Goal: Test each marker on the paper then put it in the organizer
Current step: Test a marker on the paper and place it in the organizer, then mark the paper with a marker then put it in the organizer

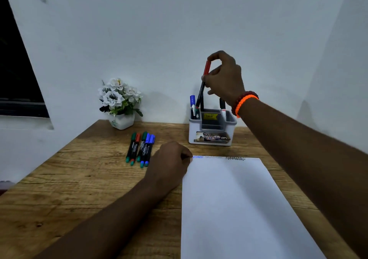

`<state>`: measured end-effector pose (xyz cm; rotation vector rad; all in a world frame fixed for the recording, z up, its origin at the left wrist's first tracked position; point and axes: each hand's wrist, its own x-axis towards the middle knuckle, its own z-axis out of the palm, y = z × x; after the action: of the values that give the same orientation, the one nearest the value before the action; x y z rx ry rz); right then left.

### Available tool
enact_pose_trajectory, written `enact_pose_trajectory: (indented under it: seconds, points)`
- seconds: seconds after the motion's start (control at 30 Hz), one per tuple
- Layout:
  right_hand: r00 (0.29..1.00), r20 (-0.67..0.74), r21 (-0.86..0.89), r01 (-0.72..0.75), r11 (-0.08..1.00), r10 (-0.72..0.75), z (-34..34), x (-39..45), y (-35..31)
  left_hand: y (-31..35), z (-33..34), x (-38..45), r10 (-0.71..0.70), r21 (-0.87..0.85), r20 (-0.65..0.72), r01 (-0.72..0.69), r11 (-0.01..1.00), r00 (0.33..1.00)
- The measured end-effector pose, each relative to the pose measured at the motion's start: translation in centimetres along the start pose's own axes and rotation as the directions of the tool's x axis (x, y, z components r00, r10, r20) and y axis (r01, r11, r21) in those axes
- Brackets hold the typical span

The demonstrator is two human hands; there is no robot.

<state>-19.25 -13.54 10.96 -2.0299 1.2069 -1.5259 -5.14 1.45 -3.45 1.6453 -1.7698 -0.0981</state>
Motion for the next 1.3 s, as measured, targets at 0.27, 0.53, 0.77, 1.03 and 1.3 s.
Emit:
enact_pose_trajectory:
  seconds: [0.27, 0.53, 0.77, 1.03, 1.3]
  points:
    - [0.978, 0.203, -0.299, 0.022, 0.954, 0.041, 4.3, 1.3, 3.7, -0.5, 0.5, 0.3, -0.005, -0.006, 0.012, 0.005, 1.000, 1.000]
    - [0.974, 0.222, -0.370, 0.031, 0.929, 0.055, 5.7, 0.7, 5.7, -0.9, 0.8, 0.4, 0.020, -0.014, -0.011, -0.020, 1.000, 1.000]
    - [0.989, 0.144, -0.239, -0.008, 0.971, 0.044, 2.6, -1.3, 3.9, -1.2, 0.8, 0.5, 0.022, -0.009, -0.003, -0.022, 1.000, 1.000]
    - [0.841, 0.506, -0.359, 0.004, 0.933, 0.191, -3.1, -14.3, 2.4, -1.0, 0.8, 0.5, 0.021, -0.019, -0.020, -0.022, 1.000, 1.000]
    - [0.790, 0.564, -0.374, -0.016, 0.927, 0.241, -4.1, -17.2, 5.1, -3.3, -2.2, 1.1, -0.098, 0.139, -0.267, 0.139, 0.980, 0.959]
